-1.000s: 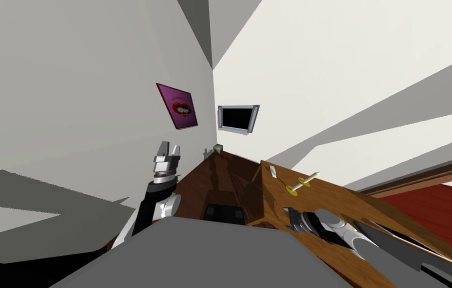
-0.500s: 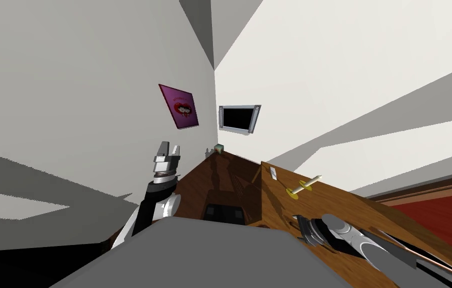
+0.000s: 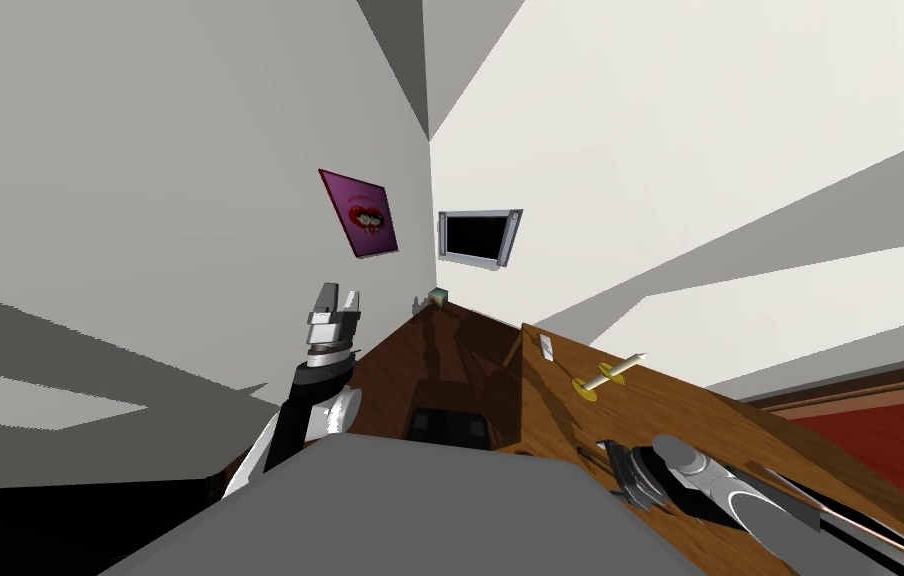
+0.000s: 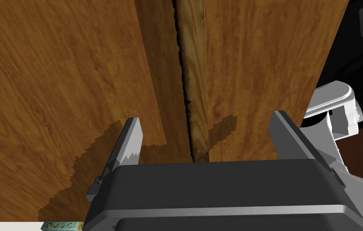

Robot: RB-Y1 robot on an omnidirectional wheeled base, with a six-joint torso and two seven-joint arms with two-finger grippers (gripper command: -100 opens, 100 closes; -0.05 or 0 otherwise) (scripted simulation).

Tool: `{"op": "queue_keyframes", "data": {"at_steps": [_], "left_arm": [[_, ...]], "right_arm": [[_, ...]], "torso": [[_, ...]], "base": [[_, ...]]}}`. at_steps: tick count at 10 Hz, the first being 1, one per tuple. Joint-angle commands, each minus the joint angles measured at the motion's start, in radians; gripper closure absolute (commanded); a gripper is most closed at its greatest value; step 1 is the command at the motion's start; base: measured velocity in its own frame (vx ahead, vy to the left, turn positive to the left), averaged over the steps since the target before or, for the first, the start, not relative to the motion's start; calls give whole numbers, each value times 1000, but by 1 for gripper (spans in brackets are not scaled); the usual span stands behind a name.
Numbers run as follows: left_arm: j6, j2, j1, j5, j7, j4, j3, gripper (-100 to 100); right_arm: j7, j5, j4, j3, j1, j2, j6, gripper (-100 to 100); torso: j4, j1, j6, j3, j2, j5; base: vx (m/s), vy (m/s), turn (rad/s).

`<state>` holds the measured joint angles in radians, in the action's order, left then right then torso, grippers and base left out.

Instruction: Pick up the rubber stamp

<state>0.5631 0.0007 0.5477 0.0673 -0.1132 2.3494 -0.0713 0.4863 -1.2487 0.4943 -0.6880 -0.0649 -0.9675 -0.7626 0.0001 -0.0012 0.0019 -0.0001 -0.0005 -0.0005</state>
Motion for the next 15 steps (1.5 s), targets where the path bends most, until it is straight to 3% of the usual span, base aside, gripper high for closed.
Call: {"op": "queue_keyframes", "data": {"at_steps": [1,2,5,6,7,9,10,11,15], "left_arm": [[0,0,0,0,0,0,0,0],[0,0,0,0,0,0,0,0],[0,0,0,0,0,0,0,0],[0,0,0,0,0,0,0,0],[0,0,0,0,0,0,0,0],[0,0,0,0,0,0,0,0],[0,0,0,0,0,0,0,0],[0,0,0,0,0,0,0,0],[0,0,0,0,0,0,0,0]], "right_arm": [[-4,-25,-19,-34,5,-5,24,-100],[-4,-25,22,-34,5,-5,24,-100],[1,-23,-16,-33,-4,0,20,-100],[6,-23,-22,-32,-6,1,17,0],[7,-20,-32,-36,6,32,48,-100],[9,-18,-40,-39,14,56,73,-100],[16,-16,-44,-36,11,50,61,-100],[16,-16,-45,-36,12,51,65,100],[16,-15,-45,-35,12,51,64,100]], "torso": [[0,0,0,0,0,0],[0,-2,0,0,0,0],[0,0,0,0,0,0],[0,0,0,0,0,0],[0,1,0,0,0,0],[0,0,0,0,1,0],[0,0,0,0,1,0],[0,1,0,0,0,0],[0,0,0,0,0,0]], "base": [[13,-52,76],[10,-85,44],[-1,-19,7],[0,0,0],[-14,-8,47],[-13,-8,44],[0,0,0],[0,0,0],[0,0,0]]}}
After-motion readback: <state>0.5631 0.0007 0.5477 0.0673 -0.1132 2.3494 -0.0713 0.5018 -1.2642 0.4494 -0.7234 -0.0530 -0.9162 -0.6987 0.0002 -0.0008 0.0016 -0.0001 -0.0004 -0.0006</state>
